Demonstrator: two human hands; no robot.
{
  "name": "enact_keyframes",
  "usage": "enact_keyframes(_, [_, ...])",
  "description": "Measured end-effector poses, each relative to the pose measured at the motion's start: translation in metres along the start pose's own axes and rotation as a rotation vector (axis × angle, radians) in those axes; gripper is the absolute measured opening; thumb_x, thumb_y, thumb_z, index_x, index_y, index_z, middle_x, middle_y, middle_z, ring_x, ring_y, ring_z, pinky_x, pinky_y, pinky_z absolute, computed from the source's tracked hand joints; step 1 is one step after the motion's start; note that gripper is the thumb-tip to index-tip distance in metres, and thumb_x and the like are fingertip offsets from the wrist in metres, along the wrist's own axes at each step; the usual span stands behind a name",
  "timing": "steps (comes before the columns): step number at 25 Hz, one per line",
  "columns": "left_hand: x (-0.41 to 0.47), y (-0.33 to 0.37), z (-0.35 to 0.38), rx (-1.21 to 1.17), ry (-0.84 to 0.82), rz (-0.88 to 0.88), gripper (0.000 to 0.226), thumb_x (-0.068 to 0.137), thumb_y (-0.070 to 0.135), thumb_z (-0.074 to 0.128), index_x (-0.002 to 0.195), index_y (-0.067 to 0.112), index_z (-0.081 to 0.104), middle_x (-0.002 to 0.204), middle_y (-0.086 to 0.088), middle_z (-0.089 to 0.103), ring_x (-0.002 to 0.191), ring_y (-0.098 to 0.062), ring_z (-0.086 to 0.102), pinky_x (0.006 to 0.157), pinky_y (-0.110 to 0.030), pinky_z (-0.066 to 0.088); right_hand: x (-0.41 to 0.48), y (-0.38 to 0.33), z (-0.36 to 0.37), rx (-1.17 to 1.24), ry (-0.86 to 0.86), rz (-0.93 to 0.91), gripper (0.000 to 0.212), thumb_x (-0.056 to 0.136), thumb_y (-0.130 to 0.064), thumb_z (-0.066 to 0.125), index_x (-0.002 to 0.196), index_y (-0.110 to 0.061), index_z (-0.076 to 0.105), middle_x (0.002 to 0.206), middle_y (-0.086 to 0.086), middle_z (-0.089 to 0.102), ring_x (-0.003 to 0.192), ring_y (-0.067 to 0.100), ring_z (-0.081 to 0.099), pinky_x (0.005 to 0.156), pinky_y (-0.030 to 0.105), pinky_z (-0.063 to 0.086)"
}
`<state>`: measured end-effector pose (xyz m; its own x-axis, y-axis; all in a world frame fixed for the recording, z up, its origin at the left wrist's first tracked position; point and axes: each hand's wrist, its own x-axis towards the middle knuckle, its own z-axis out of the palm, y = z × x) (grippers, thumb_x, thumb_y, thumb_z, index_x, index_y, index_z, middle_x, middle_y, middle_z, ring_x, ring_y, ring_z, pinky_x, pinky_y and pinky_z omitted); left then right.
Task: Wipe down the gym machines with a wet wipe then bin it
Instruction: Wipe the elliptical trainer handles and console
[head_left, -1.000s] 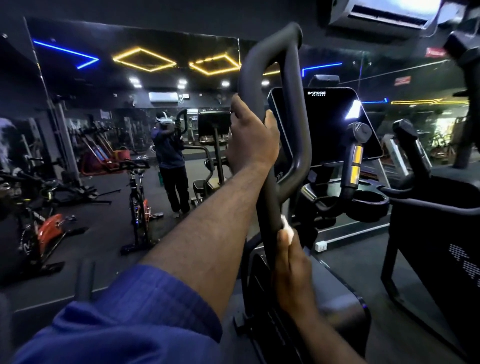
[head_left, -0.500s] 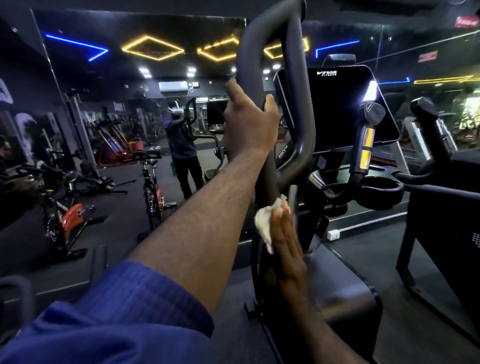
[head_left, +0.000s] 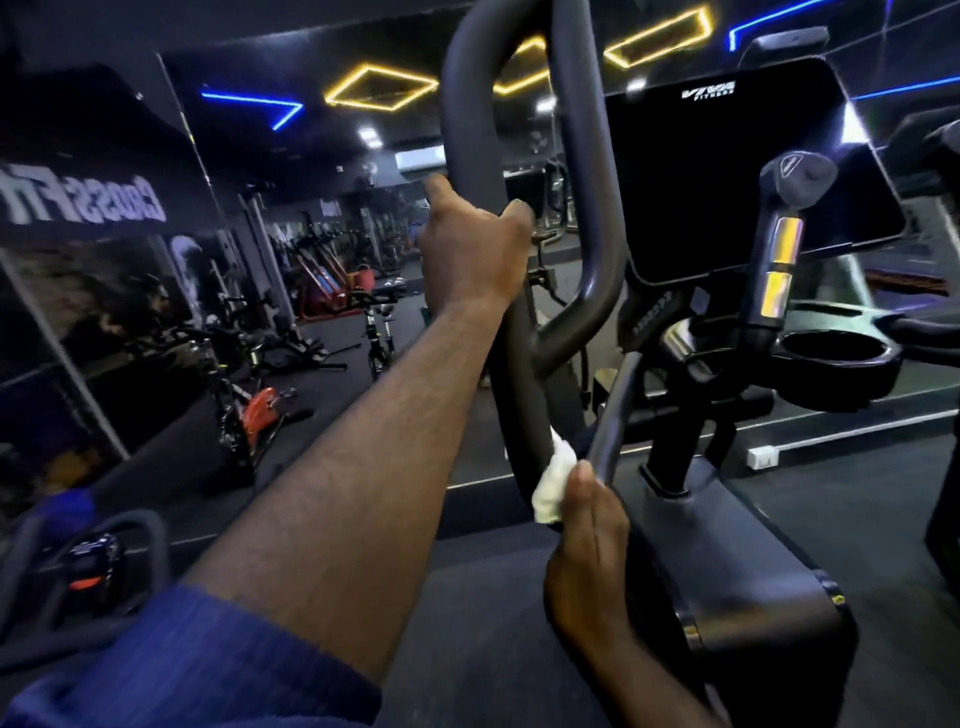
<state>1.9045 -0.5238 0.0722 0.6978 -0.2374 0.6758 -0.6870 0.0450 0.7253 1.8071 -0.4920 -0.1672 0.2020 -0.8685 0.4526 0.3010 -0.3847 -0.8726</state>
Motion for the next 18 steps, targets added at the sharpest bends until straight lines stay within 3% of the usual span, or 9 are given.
enact_keyframes(2, [-0.004, 0.000, 0.001, 0.003, 0.012, -0.005, 0.046, 0.085, 0.024, 0.072, 0.126, 0.013, 0.053, 0.084, 0.011, 0.059, 0.072, -0.002, 0.058, 0.055, -0.016, 0.045, 0.001, 0.012, -0.013, -0.158, -0.009, -0.142, 0.047, 0.105, -0.063, 0.025, 0.091, -0.034, 0.060, 0.099, -0.034, 0.062, 0.099, 0.012, 0.058, 0.094, 0.038, 0.040])
enact_keyframes(3, [-0.005, 0.001, 0.002, -0.002, 0.020, -0.005, 0.046, 0.085, 0.024, 0.073, 0.125, 0.013, 0.054, 0.085, 0.010, 0.060, 0.071, -0.002, 0.059, 0.053, -0.013, 0.043, 0.006, 0.015, -0.017, -0.211, -0.047, -0.194, 0.042, 0.108, -0.057, 0.024, 0.105, -0.037, 0.061, 0.106, -0.040, 0.058, 0.102, 0.002, 0.055, 0.098, 0.033, 0.035])
enact_keyframes(5, [-0.004, 0.002, 0.004, -0.007, 0.039, -0.004, 0.043, 0.085, 0.024, 0.074, 0.122, 0.013, 0.056, 0.085, 0.009, 0.062, 0.066, 0.000, 0.061, 0.051, -0.015, 0.045, 0.014, 0.013, -0.018, -0.226, -0.140, -0.261, 0.032, 0.109, -0.047, 0.029, 0.134, -0.046, 0.050, 0.120, -0.042, 0.051, 0.117, -0.012, 0.046, 0.105, 0.027, 0.026])
enact_keyframes(6, [-0.004, 0.003, 0.004, -0.001, 0.055, 0.000, 0.040, 0.085, 0.023, 0.074, 0.120, 0.013, 0.057, 0.084, 0.008, 0.063, 0.063, 0.001, 0.060, 0.052, -0.017, 0.046, 0.014, 0.014, -0.016, -0.238, -0.156, -0.322, 0.032, 0.108, -0.043, 0.035, 0.138, -0.045, 0.046, 0.122, -0.037, 0.051, 0.120, -0.011, 0.045, 0.107, 0.029, 0.025])
enact_keyframes(9, [-0.004, 0.000, 0.005, 0.003, 0.075, 0.018, 0.037, 0.085, 0.023, 0.073, 0.117, 0.011, 0.058, 0.089, 0.004, 0.065, 0.070, -0.006, 0.063, 0.059, -0.022, 0.053, 0.010, 0.011, -0.005, -0.356, -0.135, -0.394, 0.044, 0.100, -0.048, 0.057, 0.134, -0.022, 0.049, 0.121, -0.007, 0.061, 0.117, 0.014, 0.055, 0.107, 0.042, 0.032])
enact_keyframes(11, [-0.002, -0.002, 0.007, -0.006, 0.071, 0.015, 0.035, 0.080, 0.026, 0.073, 0.109, 0.015, 0.058, 0.091, 0.001, 0.068, 0.073, -0.012, 0.067, 0.065, -0.029, 0.058, 0.014, 0.003, 0.001, -0.427, -0.110, -0.259, 0.039, 0.093, -0.052, 0.067, 0.117, -0.024, 0.055, 0.098, -0.008, 0.062, 0.102, 0.017, 0.060, 0.099, 0.041, 0.034])
enact_keyframes(13, [-0.002, -0.001, 0.007, 0.005, 0.090, 0.004, 0.032, 0.080, 0.028, 0.074, 0.106, 0.016, 0.059, 0.089, 0.002, 0.068, 0.072, -0.012, 0.066, 0.064, -0.030, 0.056, 0.024, -0.001, 0.001, -0.517, -0.166, -0.156, 0.031, 0.086, -0.056, 0.072, 0.100, -0.032, 0.059, 0.090, -0.014, 0.056, 0.106, 0.016, 0.059, 0.097, 0.040, 0.030])
enact_keyframes(16, [-0.011, -0.004, 0.009, 0.036, 0.096, -0.004, 0.031, 0.087, 0.026, 0.075, 0.111, 0.015, 0.058, 0.084, 0.006, 0.064, 0.066, -0.004, 0.060, 0.058, -0.021, 0.050, 0.038, 0.026, -0.017, -0.644, -0.268, -0.286, 0.038, 0.075, -0.053, 0.081, 0.106, -0.033, 0.070, 0.122, -0.013, 0.067, 0.137, 0.015, 0.047, 0.107, 0.047, 0.031])
enact_keyframes(18, [-0.026, -0.014, 0.010, 0.061, 0.099, -0.014, 0.034, 0.086, 0.024, 0.075, 0.113, 0.016, 0.057, 0.083, 0.007, 0.063, 0.066, -0.005, 0.060, 0.056, -0.019, 0.048, 0.054, 0.058, -0.040, -0.779, -0.401, -0.487, 0.043, 0.066, -0.042, 0.086, 0.106, -0.033, 0.071, 0.149, -0.007, 0.058, 0.149, 0.021, 0.037, 0.109, 0.052, 0.030])
